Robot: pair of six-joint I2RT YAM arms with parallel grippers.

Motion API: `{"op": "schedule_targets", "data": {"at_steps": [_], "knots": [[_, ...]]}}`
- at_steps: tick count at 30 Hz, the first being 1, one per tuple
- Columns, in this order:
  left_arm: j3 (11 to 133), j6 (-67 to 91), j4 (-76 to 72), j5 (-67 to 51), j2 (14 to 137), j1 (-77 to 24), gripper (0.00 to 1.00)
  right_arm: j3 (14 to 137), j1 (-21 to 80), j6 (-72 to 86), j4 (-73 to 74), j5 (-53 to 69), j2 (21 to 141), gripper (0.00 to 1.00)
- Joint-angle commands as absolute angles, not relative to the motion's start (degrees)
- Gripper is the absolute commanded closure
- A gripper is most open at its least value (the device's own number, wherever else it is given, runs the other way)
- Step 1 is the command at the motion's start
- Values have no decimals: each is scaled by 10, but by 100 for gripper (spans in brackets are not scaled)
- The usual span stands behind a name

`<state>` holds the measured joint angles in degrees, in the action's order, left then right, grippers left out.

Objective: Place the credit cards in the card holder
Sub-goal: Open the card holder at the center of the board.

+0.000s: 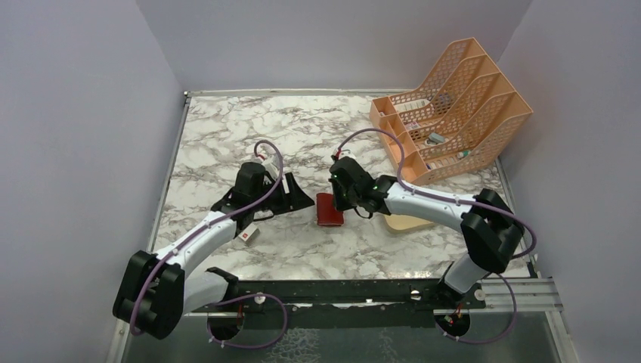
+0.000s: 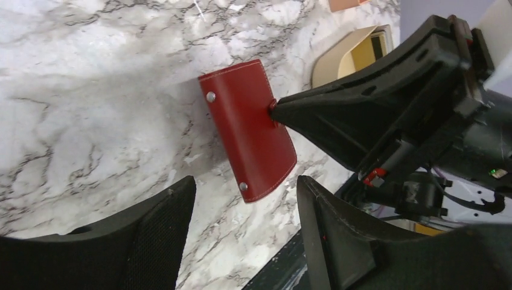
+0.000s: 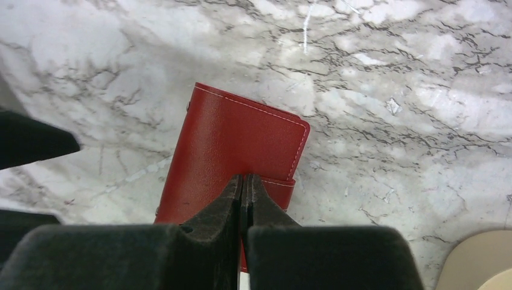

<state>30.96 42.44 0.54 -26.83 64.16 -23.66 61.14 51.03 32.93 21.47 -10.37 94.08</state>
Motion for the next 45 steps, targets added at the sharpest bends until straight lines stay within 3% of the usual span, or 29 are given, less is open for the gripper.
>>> {"op": "schedule_targets", "data": {"at_steps": [1, 11, 19, 24, 36, 41, 45], "knots": [[297, 472, -93, -346, 680, -240, 35, 583, 515, 320, 121, -62, 891, 99], [285, 520, -187, -382, 747, -259, 38, 544, 515, 333, 52, -10, 845, 99], [278, 521, -187, -368, 757, -259, 85, 538, 515, 348, 67, -41, 835, 99], [270, 515, -185, -358, 759, -259, 100, 523, 515, 349, 91, -91, 815, 99], [282, 487, -154, -336, 763, -259, 99, 494, 514, 353, 121, -135, 794, 99], [303, 462, -115, -316, 779, -259, 60, 491, 514, 359, 109, -125, 788, 99], [344, 427, -12, -244, 771, -260, 45, 480, 514, 374, 110, -126, 803, 99]]}}
